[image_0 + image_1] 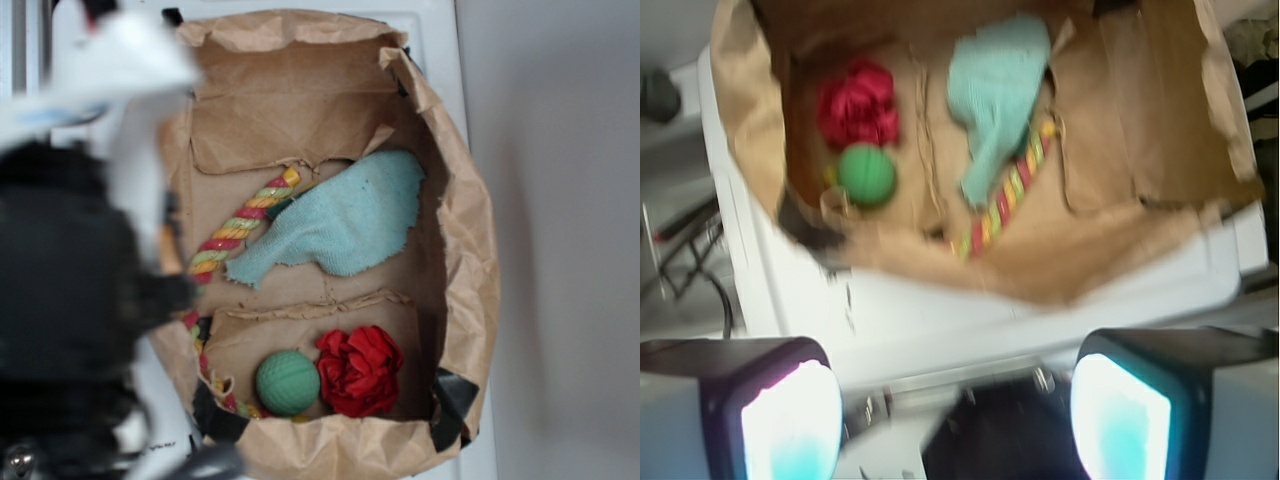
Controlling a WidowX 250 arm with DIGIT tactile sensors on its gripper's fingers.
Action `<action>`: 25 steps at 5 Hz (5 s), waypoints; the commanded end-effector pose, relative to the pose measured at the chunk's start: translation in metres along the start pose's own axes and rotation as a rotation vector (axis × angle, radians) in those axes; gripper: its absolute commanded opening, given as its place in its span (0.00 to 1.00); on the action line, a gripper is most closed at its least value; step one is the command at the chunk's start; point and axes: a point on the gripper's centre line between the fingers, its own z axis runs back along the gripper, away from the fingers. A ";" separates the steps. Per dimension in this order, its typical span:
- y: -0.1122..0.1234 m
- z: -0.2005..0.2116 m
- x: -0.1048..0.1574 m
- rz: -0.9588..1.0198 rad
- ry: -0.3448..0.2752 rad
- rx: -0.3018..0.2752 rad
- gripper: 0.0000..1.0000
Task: Grab the green ball.
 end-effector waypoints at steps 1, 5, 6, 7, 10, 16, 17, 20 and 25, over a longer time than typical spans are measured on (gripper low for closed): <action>0.025 -0.040 0.056 0.010 -0.048 0.029 1.00; 0.026 -0.092 0.046 -0.045 0.042 0.009 1.00; 0.026 -0.092 0.046 -0.045 0.042 0.009 1.00; 0.026 -0.092 0.046 -0.045 0.042 0.009 1.00; 0.017 -0.128 0.034 0.417 -0.101 0.057 1.00; -0.035 -0.131 0.022 0.328 0.092 -0.175 1.00; -0.040 -0.127 0.020 0.326 0.104 -0.200 1.00; -0.060 -0.142 0.031 0.355 0.102 -0.198 1.00; -0.064 -0.178 0.045 0.339 0.042 -0.144 1.00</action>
